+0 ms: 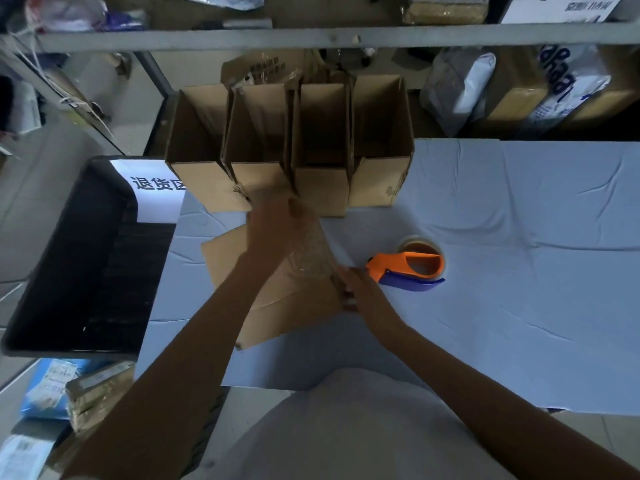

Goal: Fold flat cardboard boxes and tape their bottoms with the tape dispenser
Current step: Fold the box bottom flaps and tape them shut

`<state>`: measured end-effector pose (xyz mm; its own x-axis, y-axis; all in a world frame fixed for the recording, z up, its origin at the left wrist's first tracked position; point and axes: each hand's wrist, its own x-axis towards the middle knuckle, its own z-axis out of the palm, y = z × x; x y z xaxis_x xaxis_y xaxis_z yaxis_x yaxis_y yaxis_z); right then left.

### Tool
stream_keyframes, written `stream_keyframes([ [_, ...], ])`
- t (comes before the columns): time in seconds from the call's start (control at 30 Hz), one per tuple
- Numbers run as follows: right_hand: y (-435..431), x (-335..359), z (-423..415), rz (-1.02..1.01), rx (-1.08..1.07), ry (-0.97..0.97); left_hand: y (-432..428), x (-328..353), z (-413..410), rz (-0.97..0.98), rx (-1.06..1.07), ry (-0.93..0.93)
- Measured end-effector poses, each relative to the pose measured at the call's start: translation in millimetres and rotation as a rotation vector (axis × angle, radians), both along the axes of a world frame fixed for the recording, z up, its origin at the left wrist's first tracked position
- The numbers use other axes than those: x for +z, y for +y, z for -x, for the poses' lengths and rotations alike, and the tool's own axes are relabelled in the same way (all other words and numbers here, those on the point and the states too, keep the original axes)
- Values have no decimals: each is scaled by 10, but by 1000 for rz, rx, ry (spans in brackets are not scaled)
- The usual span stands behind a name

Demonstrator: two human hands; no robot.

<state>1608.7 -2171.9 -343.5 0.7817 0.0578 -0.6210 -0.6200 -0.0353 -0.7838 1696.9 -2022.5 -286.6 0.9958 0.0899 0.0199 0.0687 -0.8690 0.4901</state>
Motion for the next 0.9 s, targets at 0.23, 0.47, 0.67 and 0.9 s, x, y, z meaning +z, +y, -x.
stream_keyframes([
  [0.23,55,491,-166,115,11,-641,365,328,647,551,286,-313],
  [0.47,1,295,-156,355,149,-762,429,-175,863,633,322,135],
  [0.67,7,202,-148,359,47,-747,341,-247,857,580,377,183],
  [0.9,75,292,-155,407,12,-713,272,-238,859,574,440,175],
])
